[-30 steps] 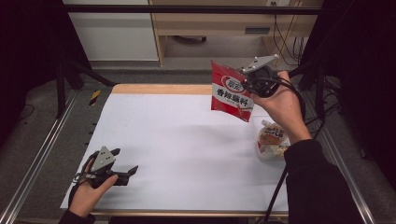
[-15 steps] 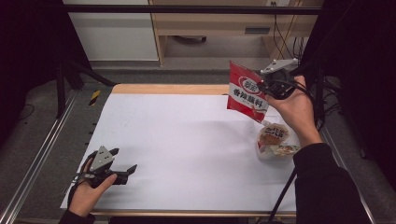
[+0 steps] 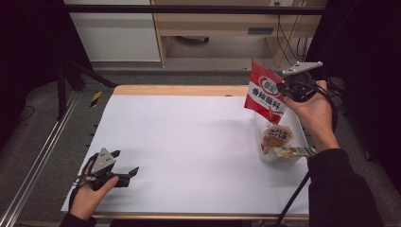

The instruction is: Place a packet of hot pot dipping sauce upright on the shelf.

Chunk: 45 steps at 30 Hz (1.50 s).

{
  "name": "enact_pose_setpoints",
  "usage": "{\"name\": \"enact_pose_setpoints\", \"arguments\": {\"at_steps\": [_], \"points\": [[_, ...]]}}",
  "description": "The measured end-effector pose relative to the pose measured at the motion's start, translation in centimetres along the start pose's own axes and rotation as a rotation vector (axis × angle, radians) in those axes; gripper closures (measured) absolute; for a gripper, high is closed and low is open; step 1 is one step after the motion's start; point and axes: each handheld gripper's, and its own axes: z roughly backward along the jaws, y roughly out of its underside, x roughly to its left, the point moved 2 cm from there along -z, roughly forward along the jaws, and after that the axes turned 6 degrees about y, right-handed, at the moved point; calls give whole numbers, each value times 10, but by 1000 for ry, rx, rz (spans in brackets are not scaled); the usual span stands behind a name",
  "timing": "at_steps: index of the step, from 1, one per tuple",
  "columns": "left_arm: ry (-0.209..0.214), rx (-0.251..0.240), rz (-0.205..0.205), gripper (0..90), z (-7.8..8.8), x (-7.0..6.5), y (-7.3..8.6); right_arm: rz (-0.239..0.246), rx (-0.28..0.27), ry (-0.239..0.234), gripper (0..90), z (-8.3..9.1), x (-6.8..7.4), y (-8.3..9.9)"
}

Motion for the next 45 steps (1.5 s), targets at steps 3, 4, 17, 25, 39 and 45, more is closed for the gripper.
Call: {"name": "enact_pose_setpoints", "arguments": {"at_steps": [3, 4, 17, 25, 39, 45], "points": [[0, 4, -1, 72, -1, 0, 0, -3, 4, 8, 897, 1, -3, 3], [0, 4, -1, 72, -1, 0, 0, -6, 5, 9, 897, 2, -5, 5], [4, 7, -1, 72, -2, 0, 1, -26, 20, 19, 897, 7, -17, 22], [1, 12, -10, 72, -2, -2, 0, -42, 41, 28, 897, 1, -25, 32], [1, 16, -8, 71, -4, -2, 1, -68, 58, -2, 897, -20, -21, 53], [3, 19, -11, 72, -5, -3, 1, -80, 64, -15, 897, -24, -18, 63]]}}
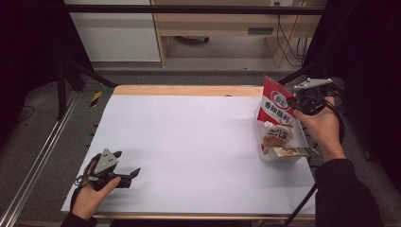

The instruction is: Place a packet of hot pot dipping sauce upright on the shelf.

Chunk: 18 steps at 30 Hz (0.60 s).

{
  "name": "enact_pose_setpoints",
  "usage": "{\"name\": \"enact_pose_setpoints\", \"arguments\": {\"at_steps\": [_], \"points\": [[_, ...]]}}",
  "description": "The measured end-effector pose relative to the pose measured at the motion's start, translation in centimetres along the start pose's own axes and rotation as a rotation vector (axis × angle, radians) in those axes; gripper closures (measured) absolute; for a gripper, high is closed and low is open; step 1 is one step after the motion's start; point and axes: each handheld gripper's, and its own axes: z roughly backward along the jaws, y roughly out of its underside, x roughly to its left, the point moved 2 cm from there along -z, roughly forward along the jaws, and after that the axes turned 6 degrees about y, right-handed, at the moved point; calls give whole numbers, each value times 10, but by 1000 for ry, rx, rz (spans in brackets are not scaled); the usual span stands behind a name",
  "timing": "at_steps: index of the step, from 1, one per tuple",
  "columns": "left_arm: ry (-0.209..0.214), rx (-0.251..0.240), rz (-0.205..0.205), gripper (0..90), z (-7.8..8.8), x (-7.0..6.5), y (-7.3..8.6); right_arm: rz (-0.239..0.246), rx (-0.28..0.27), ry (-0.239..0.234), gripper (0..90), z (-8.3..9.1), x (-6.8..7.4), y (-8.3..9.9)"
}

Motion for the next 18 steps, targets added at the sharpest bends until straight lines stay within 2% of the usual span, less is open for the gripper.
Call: {"name": "enact_pose_setpoints", "arguments": {"at_steps": [18], "points": [[2, 7, -4, 72, -1, -1, 0, -30, 29, 4, 894, 4, -10, 21]]}}
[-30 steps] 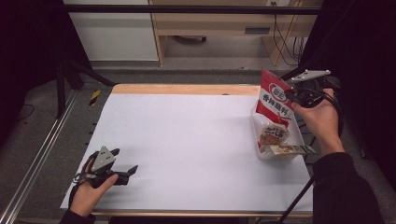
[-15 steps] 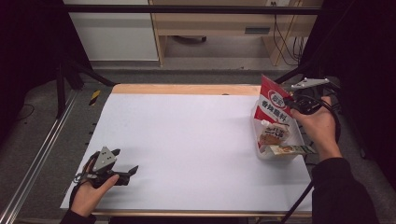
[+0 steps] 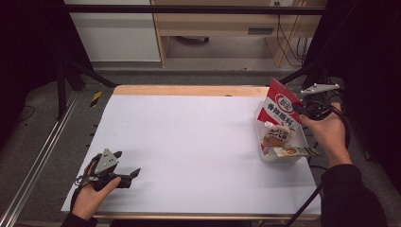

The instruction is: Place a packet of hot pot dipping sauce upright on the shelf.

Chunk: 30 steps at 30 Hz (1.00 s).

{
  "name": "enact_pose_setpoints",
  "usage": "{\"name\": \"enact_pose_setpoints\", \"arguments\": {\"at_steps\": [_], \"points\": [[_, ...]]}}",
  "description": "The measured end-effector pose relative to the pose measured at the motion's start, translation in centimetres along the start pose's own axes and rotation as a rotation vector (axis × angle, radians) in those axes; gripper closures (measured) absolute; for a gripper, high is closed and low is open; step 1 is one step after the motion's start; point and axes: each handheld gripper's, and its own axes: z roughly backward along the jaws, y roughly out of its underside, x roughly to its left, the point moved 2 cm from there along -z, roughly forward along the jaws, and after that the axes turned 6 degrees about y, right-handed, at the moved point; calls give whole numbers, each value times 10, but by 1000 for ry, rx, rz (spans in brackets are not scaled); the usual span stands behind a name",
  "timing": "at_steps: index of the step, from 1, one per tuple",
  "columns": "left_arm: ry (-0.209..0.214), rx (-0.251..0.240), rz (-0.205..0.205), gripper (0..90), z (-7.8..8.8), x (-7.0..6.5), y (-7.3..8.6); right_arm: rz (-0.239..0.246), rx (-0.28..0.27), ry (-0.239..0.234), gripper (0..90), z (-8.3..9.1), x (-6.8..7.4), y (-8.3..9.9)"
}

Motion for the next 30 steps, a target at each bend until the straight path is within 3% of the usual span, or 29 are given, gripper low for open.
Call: {"name": "enact_pose_setpoints", "arguments": {"at_steps": [12, 15, 25, 30], "points": [[2, 5, -3, 71, 0, -1, 0, -9, 31, 9, 873, 1, -5, 8], [2, 6, -3, 71, -1, -1, 0, -14, 21, 13, 774, 3, -5, 8], [2, 6, -2, 70, -1, -1, 0, -9, -41, 80, 319, 18, -2, -5], [2, 3, 0, 70, 0, -1, 0, -21, -81, 98, 230, 31, 1, -16]]}}
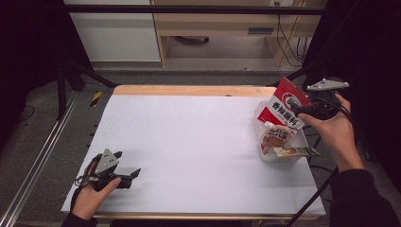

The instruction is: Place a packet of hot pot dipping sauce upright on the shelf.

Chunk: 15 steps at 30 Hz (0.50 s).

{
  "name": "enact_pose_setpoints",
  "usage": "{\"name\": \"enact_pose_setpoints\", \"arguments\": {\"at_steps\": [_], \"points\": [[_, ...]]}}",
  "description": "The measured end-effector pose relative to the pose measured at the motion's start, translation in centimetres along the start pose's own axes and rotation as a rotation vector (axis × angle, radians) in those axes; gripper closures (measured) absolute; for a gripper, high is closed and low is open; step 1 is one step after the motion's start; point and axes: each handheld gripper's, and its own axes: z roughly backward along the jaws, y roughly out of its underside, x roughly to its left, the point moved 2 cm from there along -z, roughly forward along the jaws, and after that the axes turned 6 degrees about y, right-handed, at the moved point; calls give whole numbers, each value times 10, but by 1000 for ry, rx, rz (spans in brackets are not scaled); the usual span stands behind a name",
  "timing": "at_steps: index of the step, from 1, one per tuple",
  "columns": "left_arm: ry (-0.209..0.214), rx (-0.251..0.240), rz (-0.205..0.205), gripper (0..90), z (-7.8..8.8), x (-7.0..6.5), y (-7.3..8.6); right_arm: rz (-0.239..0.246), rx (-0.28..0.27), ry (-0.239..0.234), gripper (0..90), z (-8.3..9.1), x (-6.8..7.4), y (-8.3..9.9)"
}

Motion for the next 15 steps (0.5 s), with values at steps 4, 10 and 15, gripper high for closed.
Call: {"name": "enact_pose_setpoints", "arguments": {"at_steps": [4, 10, 15], "points": [[0, 0, -1, 70, 0, 0, 0, -5, -19, 4, 175, 11, 5, -11], [-2, 0, -2, 70, 0, 0, 0, 9, -60, -17, 147, 27, 27, -24], [-8, -5, 2, 70, 1, 1, 0, 34, -95, -53, 123, 40, 55, -34]]}}
